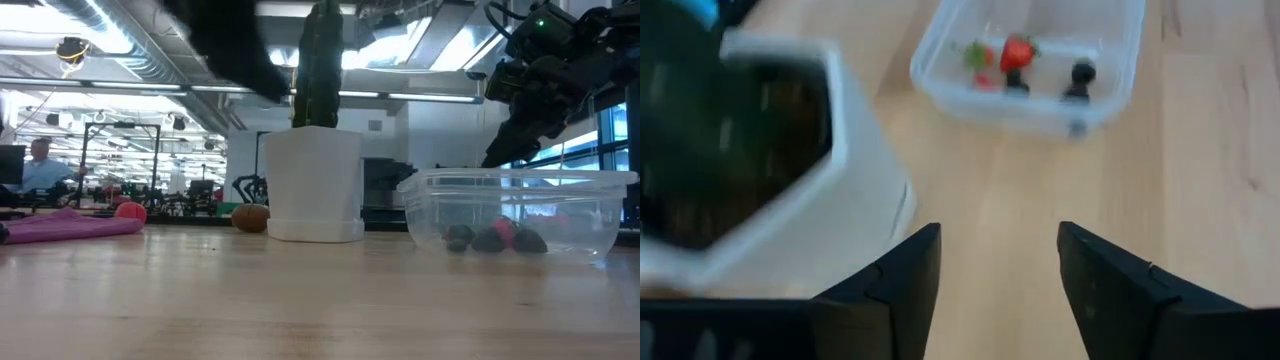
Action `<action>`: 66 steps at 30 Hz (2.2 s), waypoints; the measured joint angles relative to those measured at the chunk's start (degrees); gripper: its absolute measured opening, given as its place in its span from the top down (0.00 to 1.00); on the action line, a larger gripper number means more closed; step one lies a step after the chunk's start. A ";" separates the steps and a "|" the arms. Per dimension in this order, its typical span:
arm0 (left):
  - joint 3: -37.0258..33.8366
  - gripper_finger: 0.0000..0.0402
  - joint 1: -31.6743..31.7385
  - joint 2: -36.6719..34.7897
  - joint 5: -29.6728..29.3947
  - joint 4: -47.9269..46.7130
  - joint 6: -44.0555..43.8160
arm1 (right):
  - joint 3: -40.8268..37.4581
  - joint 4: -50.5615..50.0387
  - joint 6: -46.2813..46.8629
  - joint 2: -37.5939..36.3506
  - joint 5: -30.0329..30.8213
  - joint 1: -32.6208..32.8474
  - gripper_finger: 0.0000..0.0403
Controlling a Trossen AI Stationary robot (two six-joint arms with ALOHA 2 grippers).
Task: Pick and placing Produce into tupperware
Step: Put the black cherry into the transparent bin
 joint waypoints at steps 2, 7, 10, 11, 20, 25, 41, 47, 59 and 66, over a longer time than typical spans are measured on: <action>-4.11 0.53 -1.91 -3.32 -0.68 0.01 -4.32 | 0.00 -0.02 -0.89 0.00 0.01 0.00 0.53; -12.20 0.52 -6.58 -8.69 -1.03 -0.58 -18.63 | 0.00 0.07 -0.79 0.00 0.01 0.00 0.53; -15.15 0.51 -9.11 -10.54 -0.87 -1.30 -26.74 | 0.00 0.14 -0.70 0.00 0.01 0.00 0.53; -15.74 0.51 -9.80 -10.59 -0.82 -1.70 -29.38 | 0.00 0.17 -0.70 0.00 0.01 0.00 0.53; -16.23 0.53 -13.07 -10.68 1.75 -14.14 -51.62 | 0.00 0.46 -0.63 0.00 0.01 0.00 0.53; -16.23 0.51 -12.46 -10.68 7.90 -16.48 -62.84 | 0.00 0.44 -0.45 0.00 0.03 0.00 0.53; -16.23 0.38 -11.58 -10.66 21.19 -25.13 -68.95 | 0.00 0.86 -0.75 0.00 0.04 0.01 0.53; -16.23 0.31 -11.58 -10.64 26.84 -24.58 -68.83 | 0.00 0.86 -0.81 0.00 0.04 0.00 0.53; -16.23 0.28 -11.71 -10.64 25.84 -22.81 -65.89 | 0.00 0.84 -0.83 0.00 0.10 0.00 0.53; -16.21 0.28 -11.71 -10.64 25.48 -21.38 -65.74 | 0.00 0.83 -0.83 0.00 0.12 0.00 0.53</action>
